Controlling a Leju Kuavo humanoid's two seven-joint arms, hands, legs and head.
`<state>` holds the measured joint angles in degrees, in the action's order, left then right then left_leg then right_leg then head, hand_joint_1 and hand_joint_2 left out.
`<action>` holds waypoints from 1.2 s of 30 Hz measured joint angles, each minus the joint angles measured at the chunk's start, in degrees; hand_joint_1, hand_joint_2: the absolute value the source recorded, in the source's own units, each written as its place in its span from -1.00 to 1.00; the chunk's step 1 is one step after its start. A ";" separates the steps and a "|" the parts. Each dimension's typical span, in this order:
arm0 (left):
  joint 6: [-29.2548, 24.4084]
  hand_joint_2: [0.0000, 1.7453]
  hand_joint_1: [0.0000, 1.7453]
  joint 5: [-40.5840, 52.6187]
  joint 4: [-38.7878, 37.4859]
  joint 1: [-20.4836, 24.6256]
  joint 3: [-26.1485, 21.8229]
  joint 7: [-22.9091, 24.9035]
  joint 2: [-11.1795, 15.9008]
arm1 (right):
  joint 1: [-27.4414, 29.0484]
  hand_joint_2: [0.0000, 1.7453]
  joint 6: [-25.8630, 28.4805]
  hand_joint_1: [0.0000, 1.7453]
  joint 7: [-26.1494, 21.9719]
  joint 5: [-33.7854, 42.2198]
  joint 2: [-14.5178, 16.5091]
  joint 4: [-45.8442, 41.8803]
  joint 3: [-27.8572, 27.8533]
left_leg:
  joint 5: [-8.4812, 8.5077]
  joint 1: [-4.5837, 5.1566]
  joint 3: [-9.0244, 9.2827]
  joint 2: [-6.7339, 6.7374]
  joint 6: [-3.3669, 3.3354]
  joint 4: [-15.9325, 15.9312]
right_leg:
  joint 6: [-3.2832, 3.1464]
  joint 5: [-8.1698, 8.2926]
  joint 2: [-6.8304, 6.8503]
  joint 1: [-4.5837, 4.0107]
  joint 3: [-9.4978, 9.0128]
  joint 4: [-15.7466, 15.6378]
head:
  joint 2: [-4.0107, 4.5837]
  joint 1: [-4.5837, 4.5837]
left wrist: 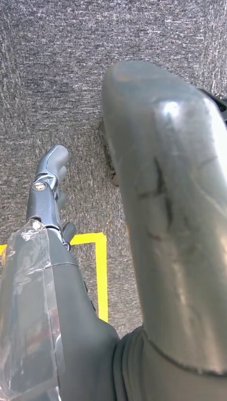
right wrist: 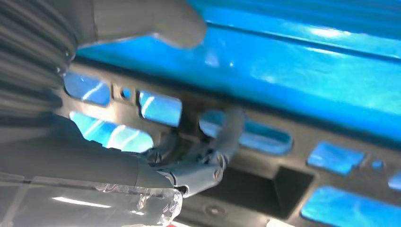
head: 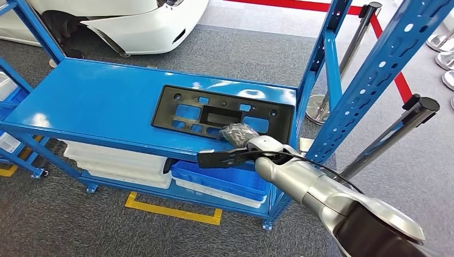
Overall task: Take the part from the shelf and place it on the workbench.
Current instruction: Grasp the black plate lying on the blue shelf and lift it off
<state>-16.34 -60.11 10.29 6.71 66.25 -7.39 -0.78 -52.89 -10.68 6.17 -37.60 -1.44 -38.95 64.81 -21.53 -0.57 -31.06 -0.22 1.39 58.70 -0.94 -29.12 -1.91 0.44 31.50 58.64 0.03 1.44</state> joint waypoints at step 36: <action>0.00 -1.00 -1.00 -0.64 0.01 -0.01 0.00 -0.01 0.01 | -0.29 1.00 3.80 -1.00 -2.37 2.78 0.39 -0.69 -0.59 | 0.09 -0.01 -0.15 -0.09 0.07 0.00 | -0.04 0.08 0.04 -0.02 0.11 0.03 | 0.01 0.01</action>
<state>-16.34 -60.75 10.29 6.70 66.25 -7.39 -0.77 -53.18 -6.88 3.80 -34.82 -1.05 -39.64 64.22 -21.44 -0.57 -31.21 -0.31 1.46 58.70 -0.98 -29.04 -1.87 0.42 31.61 58.67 0.03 1.44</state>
